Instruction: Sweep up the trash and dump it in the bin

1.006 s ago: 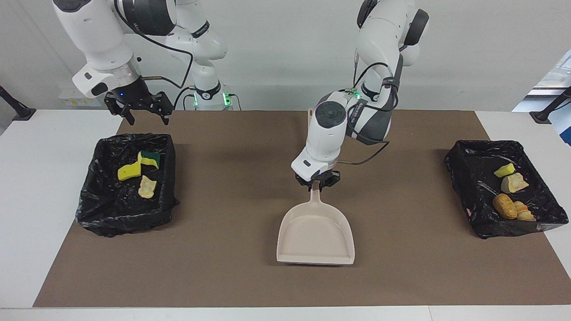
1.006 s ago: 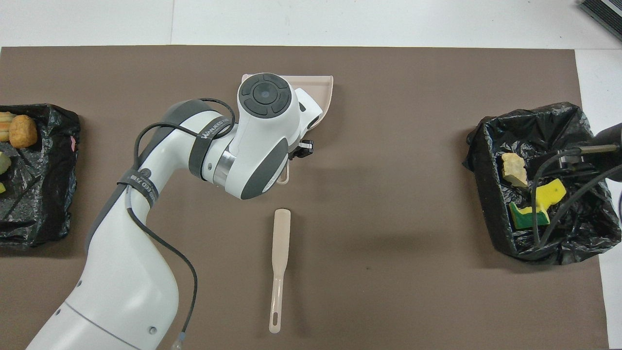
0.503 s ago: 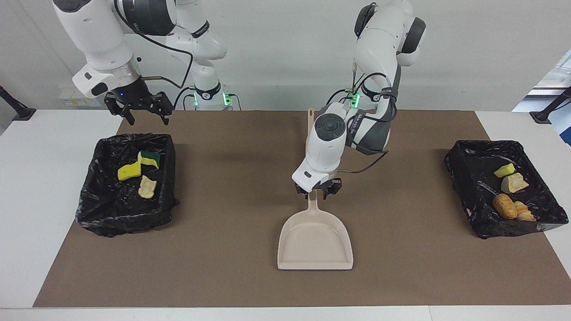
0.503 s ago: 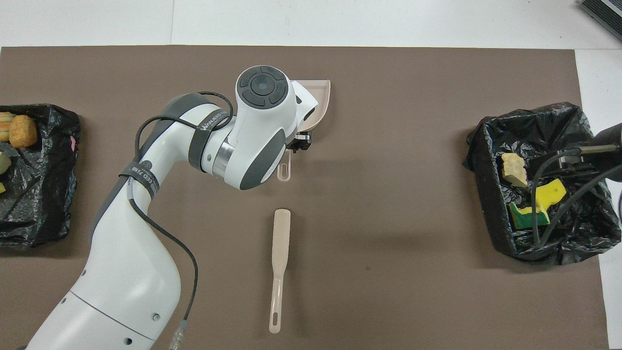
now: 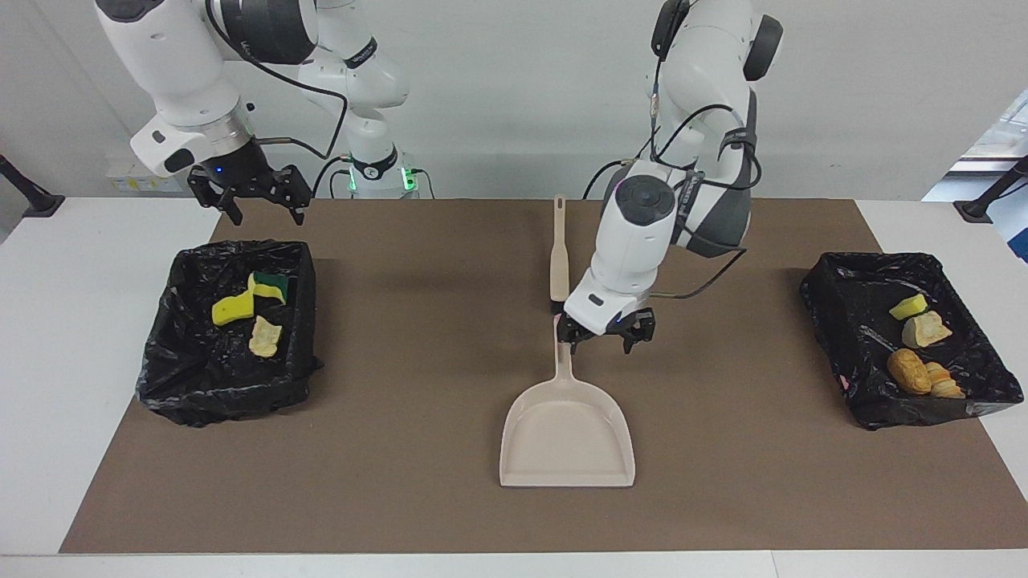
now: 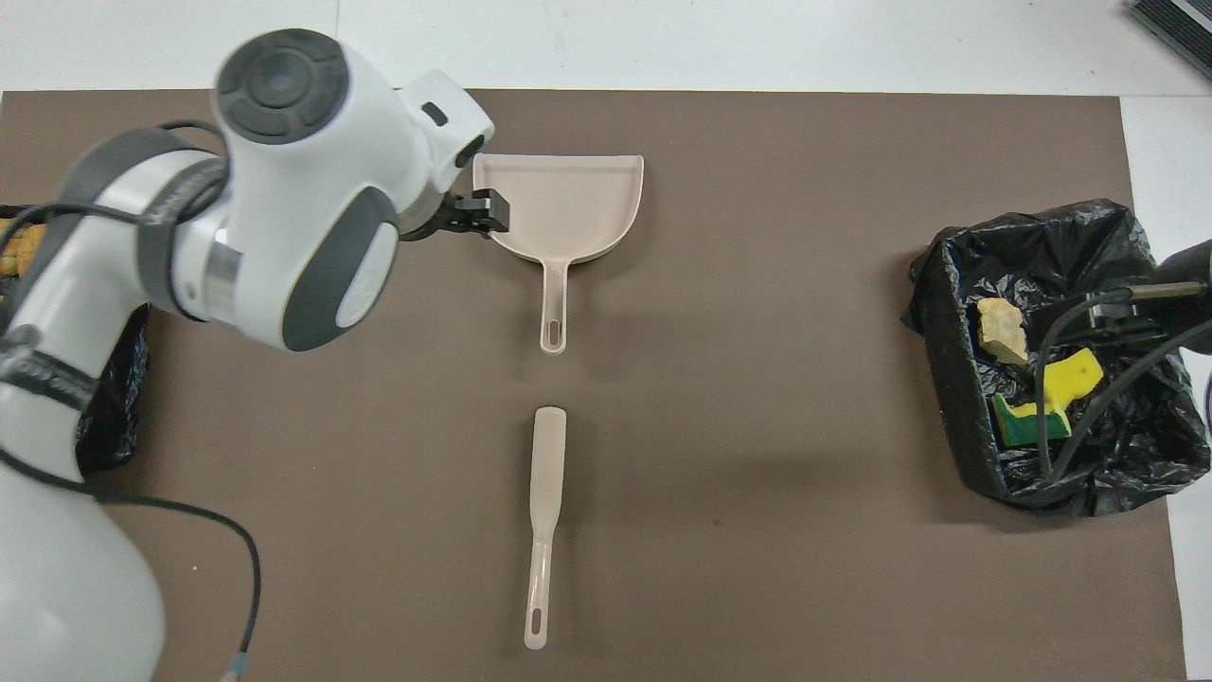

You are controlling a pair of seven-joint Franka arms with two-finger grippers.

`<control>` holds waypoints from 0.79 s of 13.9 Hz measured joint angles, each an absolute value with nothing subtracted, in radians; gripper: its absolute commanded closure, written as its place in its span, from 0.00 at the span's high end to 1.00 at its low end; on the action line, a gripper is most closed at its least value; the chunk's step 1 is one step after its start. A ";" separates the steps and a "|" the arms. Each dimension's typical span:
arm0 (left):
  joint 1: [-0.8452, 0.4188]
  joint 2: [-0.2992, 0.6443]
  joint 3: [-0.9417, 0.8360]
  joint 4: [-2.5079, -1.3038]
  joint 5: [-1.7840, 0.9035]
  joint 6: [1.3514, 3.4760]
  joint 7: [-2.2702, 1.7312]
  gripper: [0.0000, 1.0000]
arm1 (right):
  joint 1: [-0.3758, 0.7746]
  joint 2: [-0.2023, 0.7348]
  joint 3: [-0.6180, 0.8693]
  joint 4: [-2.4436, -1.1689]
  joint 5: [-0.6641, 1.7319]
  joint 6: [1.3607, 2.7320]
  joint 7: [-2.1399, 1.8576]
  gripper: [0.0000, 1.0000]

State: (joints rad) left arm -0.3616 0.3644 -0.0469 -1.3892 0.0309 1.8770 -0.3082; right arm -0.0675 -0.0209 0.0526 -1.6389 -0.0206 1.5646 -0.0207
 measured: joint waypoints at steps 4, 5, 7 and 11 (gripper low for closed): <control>-0.262 0.158 -0.045 -1.455 0.031 1.696 -0.126 1.00 | -0.068 -0.021 0.053 -1.639 -0.021 1.565 -0.021 1.00; -0.246 0.115 -0.045 -1.461 0.031 1.656 -0.095 1.00 | -0.068 -0.021 0.053 -1.639 -0.021 1.565 -0.021 1.00; -0.214 0.043 -0.043 -1.467 0.031 1.582 -0.032 1.00 | -0.068 -0.021 0.053 -1.639 -0.021 1.565 -0.021 1.00; -0.188 -0.031 -0.038 -1.473 0.030 1.476 0.024 1.00 | -0.068 -0.021 0.053 -1.639 -0.021 1.565 -0.021 1.00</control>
State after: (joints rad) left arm -0.1876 -0.0307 -0.0376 -1.4725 0.0301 1.4756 0.0245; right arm -0.0675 -0.0209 0.0526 -1.6389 -0.0206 1.5646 -0.0206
